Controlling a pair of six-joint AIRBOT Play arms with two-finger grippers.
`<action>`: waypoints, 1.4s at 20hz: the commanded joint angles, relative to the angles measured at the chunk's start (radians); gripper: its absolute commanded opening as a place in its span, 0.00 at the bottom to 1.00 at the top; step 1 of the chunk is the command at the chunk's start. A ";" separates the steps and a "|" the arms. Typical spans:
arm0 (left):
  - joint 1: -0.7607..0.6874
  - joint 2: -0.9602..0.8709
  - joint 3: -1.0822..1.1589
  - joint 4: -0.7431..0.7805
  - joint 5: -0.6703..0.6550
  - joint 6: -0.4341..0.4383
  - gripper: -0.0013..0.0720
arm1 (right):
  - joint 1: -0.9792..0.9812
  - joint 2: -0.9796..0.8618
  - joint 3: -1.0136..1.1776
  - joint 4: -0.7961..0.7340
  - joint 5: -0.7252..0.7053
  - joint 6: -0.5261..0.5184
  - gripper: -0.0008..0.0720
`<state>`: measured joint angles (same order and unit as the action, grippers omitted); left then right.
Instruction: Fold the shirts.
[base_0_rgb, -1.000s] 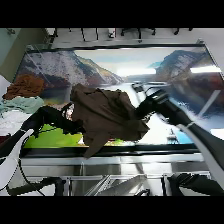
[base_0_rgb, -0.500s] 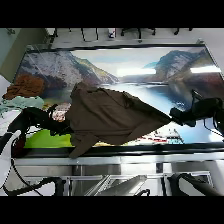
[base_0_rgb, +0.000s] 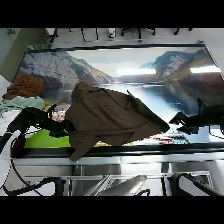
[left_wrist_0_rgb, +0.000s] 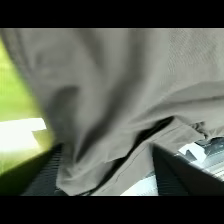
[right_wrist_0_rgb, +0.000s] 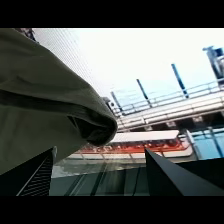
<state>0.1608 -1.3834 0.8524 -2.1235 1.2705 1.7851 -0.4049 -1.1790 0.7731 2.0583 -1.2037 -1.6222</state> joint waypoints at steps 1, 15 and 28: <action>-0.001 0.000 0.000 0.004 -0.004 -0.002 0.83 | 0.010 -0.030 -0.040 0.013 0.027 -0.005 0.86; 0.024 -0.096 -0.001 0.012 0.061 -0.006 0.83 | 0.134 -0.260 -0.027 0.228 0.168 -0.176 0.04; -0.108 0.175 0.284 -0.318 -0.050 -0.001 0.03 | 0.110 0.018 0.357 0.649 -0.108 -0.297 0.05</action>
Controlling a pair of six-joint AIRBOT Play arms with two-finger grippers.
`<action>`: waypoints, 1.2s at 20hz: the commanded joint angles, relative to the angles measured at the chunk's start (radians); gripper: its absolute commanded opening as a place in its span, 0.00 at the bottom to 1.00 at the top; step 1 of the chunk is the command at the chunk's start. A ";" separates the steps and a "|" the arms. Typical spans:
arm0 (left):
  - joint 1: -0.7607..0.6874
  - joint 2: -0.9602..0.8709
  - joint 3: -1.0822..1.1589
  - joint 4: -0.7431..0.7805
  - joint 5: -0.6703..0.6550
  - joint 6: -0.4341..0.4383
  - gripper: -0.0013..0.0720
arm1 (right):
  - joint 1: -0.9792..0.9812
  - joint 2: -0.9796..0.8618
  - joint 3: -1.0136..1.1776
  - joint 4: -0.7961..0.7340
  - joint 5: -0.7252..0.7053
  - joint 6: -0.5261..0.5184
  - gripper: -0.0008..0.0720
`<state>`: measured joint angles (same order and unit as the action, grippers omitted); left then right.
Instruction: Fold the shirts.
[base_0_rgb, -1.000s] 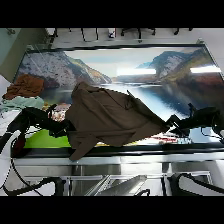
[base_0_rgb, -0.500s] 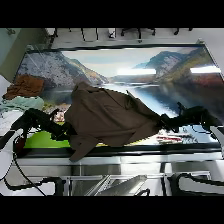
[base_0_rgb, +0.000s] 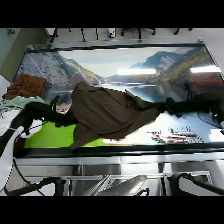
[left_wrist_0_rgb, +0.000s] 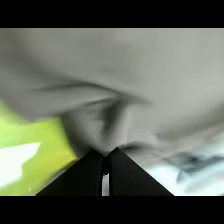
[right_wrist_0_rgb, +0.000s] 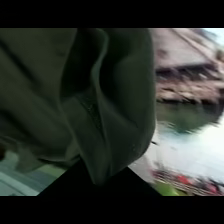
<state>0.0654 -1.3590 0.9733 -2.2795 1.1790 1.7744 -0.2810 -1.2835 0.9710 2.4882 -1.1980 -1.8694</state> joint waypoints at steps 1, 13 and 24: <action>-0.013 0.269 0.278 -0.182 0.034 0.001 0.03 | -0.029 0.191 0.269 0.292 -0.126 -0.059 0.05; -0.013 0.616 1.224 0.262 0.046 -0.285 0.03 | -0.143 0.493 1.007 0.272 0.084 -0.073 0.05; -0.138 -0.053 0.552 0.264 -0.298 -0.140 0.03 | 0.145 0.075 0.090 0.055 0.335 -0.152 0.05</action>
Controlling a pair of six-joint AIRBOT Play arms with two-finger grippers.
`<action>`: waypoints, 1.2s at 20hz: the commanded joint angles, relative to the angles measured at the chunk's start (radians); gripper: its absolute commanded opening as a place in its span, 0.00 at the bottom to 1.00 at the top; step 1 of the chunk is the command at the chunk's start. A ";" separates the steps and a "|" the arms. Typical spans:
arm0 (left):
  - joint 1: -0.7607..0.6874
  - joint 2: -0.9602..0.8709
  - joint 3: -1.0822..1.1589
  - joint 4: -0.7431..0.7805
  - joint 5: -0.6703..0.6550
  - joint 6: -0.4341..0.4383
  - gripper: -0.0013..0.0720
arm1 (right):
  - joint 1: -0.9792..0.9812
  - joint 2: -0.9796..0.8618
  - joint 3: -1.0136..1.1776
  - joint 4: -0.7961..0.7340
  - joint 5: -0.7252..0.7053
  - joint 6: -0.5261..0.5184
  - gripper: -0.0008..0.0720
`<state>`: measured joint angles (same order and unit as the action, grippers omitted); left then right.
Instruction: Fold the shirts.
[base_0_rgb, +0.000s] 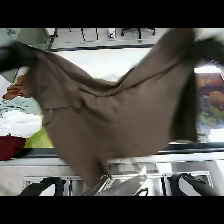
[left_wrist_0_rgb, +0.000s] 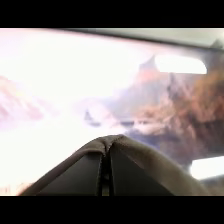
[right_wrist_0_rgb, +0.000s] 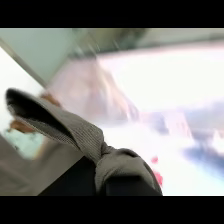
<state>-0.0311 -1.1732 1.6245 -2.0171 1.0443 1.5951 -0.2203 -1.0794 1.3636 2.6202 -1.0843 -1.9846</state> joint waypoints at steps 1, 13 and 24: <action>-0.045 -0.360 -0.061 -0.001 -0.191 0.039 0.03 | 0.092 -0.215 -0.372 -0.074 0.317 -0.036 0.05; 0.016 -0.872 0.447 -0.234 0.063 0.031 0.98 | -0.019 -0.668 0.002 0.045 0.168 -0.113 0.54; 0.354 -0.492 -0.246 -0.115 0.318 0.160 0.98 | -0.403 -0.409 -0.355 -0.187 -0.271 -0.126 0.52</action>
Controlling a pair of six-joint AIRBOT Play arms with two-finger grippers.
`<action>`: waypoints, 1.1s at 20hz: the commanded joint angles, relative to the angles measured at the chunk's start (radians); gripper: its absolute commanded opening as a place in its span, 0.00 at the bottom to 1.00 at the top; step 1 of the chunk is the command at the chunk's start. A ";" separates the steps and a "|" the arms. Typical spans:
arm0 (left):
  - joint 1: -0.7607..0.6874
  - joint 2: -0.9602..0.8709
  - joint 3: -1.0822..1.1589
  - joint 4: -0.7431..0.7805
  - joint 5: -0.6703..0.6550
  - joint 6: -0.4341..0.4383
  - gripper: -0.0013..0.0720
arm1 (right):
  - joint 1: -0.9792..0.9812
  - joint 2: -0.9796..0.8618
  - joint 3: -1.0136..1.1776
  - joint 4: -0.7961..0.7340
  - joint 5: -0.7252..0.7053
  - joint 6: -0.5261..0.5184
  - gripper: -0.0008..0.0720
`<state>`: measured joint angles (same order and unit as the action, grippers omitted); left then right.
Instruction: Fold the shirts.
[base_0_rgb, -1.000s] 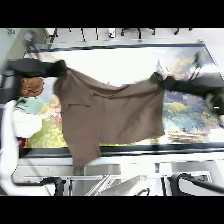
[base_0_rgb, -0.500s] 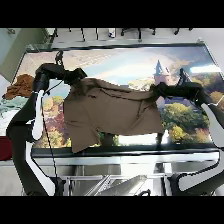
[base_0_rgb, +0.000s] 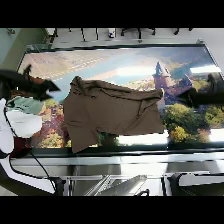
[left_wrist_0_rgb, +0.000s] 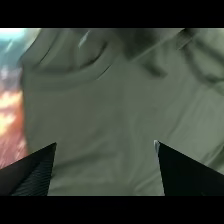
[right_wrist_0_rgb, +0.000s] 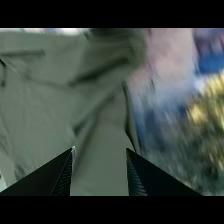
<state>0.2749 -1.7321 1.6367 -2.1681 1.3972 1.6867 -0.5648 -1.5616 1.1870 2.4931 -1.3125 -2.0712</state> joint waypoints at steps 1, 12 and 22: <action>0.050 0.060 -0.327 0.012 -0.066 0.102 0.98 | -0.058 0.082 -0.225 -0.064 -0.029 -0.050 0.52; -0.023 -0.105 -0.394 -0.110 -0.129 0.184 0.05 | 0.104 0.071 -0.311 -0.216 -0.002 -0.023 0.54; -0.028 -0.106 -0.245 -0.110 0.014 0.191 0.04 | 0.286 -0.065 -0.306 -0.150 0.055 -0.047 0.54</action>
<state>0.2485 -1.8374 1.3636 -2.2677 1.3708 1.8763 -0.3119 -1.6028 0.8799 2.3173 -1.2835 -2.0960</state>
